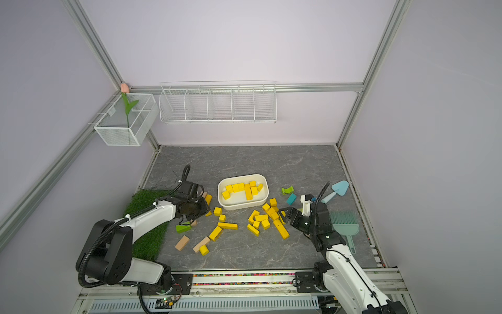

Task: Pick out the yellow building blocks
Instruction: Move the storage box to the center of the board.

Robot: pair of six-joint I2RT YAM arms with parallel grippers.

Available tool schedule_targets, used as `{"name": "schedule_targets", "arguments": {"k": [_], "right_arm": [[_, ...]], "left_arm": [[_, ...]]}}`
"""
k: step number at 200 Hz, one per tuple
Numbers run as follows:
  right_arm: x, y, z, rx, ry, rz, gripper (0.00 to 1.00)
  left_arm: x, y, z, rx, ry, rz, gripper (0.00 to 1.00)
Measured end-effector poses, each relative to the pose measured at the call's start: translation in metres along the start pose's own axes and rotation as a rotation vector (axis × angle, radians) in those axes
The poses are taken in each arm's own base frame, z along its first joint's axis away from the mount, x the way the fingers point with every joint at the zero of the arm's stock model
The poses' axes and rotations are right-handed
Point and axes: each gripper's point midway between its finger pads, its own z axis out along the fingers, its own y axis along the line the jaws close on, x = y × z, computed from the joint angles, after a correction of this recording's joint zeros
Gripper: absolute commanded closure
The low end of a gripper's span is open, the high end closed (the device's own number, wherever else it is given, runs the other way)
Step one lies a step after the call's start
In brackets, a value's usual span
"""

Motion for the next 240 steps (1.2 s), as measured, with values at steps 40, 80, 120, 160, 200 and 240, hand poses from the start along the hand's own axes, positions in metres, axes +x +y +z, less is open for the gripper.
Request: {"name": "schedule_targets", "arguments": {"k": [40, 80, 120, 160, 200, 240], "right_arm": [[-0.013, 0.007, 0.015, -0.020, -0.025, -0.037, 0.11], [-0.035, 0.058, 0.019, -0.085, -0.197, -0.332, 0.11], [-0.084, 0.130, 0.042, -0.186, -0.347, -0.603, 0.11], [-0.089, 0.176, 0.095, -0.285, -0.367, -0.797, 0.11], [-0.094, 0.206, 0.151, -0.440, -0.323, -0.806, 0.11], [-0.079, 0.194, 0.201, -0.601, -0.203, -0.695, 0.12]], "left_arm": [[0.006, 0.004, -0.008, 0.011, -0.016, -0.005, 1.00], [0.004, 0.003, -0.017, 0.035, -0.053, -0.004, 1.00], [0.004, 0.002, -0.019, 0.051, -0.071, -0.001, 1.00], [0.004, 0.002, -0.022, 0.063, -0.084, 0.002, 1.00], [0.002, 0.000, -0.022, 0.071, -0.091, 0.004, 1.00], [0.002, -0.001, -0.022, 0.076, -0.091, 0.008, 1.00]]}}
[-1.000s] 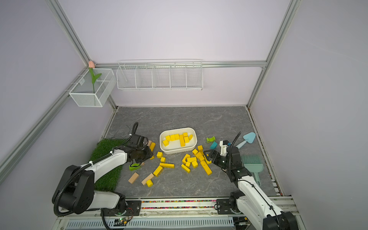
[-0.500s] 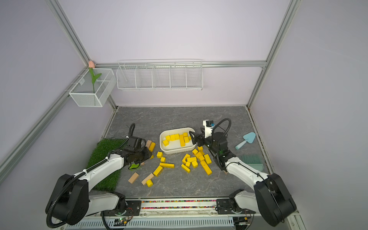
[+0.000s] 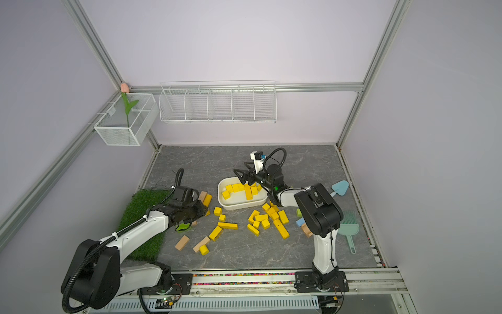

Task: Pick out the yellow building blocks
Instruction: Move the storage box to the center of the board.

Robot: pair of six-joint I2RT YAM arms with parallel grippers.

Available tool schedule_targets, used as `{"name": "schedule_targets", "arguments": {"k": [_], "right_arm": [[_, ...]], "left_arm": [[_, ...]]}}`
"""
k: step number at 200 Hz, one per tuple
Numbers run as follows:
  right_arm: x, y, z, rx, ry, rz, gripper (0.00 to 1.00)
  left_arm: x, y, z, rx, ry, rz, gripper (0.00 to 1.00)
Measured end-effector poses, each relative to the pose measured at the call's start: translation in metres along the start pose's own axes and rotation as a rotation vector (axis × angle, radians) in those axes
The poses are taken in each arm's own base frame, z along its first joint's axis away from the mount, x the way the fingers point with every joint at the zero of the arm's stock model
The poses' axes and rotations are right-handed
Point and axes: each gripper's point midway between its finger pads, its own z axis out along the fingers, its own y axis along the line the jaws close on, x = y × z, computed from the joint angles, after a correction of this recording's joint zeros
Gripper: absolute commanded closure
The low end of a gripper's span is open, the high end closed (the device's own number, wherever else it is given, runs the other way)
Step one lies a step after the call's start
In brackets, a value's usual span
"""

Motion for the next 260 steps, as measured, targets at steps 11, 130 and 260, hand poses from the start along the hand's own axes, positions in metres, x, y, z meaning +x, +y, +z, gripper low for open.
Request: {"name": "schedule_targets", "arguments": {"k": [11, 130, 260], "right_arm": [[0.017, -0.005, 0.005, -0.025, 0.032, 0.037, 0.12], [0.030, -0.011, 0.027, -0.124, 0.078, 0.055, 0.12], [-0.007, -0.009, 0.005, -0.104, 0.107, 0.092, 0.12]], "left_arm": [[0.000, -0.001, 0.000, 0.004, -0.001, 0.001, 1.00], [0.001, 0.001, 0.005, -0.004, 0.012, 0.006, 1.00], [0.004, 0.004, 0.009, -0.016, 0.026, 0.004, 1.00]]}}
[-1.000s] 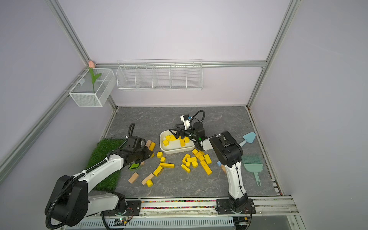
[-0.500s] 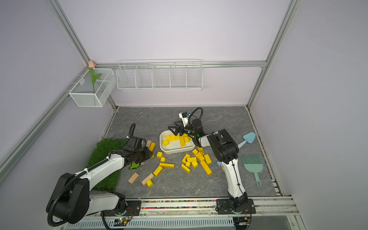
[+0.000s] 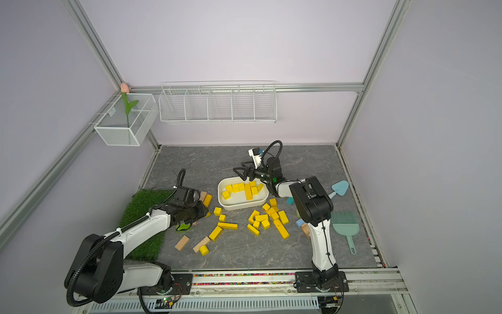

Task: Pick out the yellow building blocks
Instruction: Move the storage box to the center of the board.

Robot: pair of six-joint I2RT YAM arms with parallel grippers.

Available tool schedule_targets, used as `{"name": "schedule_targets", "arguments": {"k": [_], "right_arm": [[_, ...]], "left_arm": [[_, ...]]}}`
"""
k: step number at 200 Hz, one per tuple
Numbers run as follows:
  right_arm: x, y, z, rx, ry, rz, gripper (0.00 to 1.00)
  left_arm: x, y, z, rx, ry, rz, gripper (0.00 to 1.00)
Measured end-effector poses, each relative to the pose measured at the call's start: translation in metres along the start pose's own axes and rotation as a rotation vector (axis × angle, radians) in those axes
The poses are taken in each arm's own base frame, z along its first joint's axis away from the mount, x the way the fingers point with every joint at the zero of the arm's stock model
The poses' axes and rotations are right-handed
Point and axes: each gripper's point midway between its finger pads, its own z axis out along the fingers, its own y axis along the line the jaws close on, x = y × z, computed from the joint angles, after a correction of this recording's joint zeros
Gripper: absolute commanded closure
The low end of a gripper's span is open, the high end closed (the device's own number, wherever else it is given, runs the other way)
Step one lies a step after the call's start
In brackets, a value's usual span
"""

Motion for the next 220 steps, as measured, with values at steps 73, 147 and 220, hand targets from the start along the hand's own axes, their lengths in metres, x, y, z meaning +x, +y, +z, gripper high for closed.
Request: {"name": "schedule_targets", "arguments": {"k": [73, 147, 220], "right_arm": [[-0.086, 0.134, -0.116, 0.198, -0.061, -0.100, 0.12], [0.072, 0.095, -0.213, 0.579, 0.153, 0.353, 0.12], [0.121, 0.086, -0.267, 0.756, 0.112, 0.445, 0.11]], "left_arm": [[-0.006, -0.007, -0.011, 0.032, -0.037, 0.006, 1.00], [-0.005, -0.038, -0.042, 0.089, -0.088, 0.118, 1.00], [-0.042, -0.123, -0.090, 0.178, -0.169, 0.285, 1.00]]}}
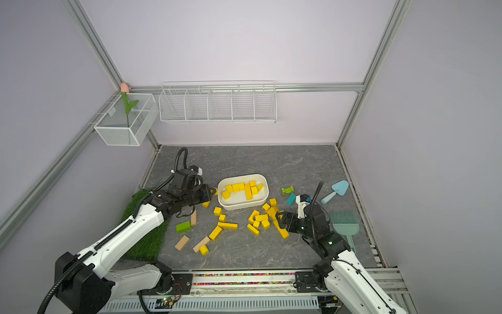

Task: Pick out the yellow building blocks
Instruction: Move the storage box to the center of the board.

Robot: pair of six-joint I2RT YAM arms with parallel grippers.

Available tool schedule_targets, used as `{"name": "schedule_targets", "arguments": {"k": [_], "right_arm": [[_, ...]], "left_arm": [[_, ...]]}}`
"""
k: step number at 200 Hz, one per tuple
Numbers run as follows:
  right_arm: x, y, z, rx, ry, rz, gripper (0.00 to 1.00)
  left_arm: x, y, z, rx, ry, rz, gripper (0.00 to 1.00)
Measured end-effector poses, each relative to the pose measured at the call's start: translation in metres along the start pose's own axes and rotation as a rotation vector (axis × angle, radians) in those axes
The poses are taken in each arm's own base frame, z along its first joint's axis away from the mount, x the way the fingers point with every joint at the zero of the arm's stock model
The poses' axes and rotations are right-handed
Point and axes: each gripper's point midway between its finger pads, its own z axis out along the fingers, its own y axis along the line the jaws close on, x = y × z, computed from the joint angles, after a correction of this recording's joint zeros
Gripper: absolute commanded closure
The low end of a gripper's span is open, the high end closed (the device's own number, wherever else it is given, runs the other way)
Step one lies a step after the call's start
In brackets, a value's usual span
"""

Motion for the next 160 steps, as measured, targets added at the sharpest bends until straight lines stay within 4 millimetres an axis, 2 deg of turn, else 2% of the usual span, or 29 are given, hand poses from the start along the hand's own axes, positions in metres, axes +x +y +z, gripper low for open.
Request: {"name": "schedule_targets", "arguments": {"k": [24, 43, 70, 92, 133, 160], "right_arm": [[-0.003, -0.010, 0.000, 0.039, -0.024, 0.035, 0.11], [0.000, -0.016, 0.003, 0.063, -0.017, 0.051, 0.11], [0.004, -0.022, 0.008, 0.087, 0.010, 0.064, 0.11], [0.006, -0.024, 0.009, 0.094, 0.018, 0.067, 0.11], [0.008, -0.028, 0.012, 0.110, 0.030, 0.073, 0.11], [0.011, -0.032, 0.017, 0.130, 0.052, 0.081, 0.11]], "left_arm": [[-0.005, -0.022, 0.014, 0.007, 0.037, 0.054, 1.00], [-0.003, -0.045, 0.033, 0.017, 0.080, 0.105, 1.00], [0.001, -0.079, 0.071, 0.034, 0.143, 0.172, 1.00], [0.006, -0.100, 0.103, 0.043, 0.189, 0.202, 1.00], [0.012, -0.117, 0.151, 0.054, 0.252, 0.206, 1.00], [0.016, -0.127, 0.167, 0.069, 0.274, 0.206, 1.00]]}}
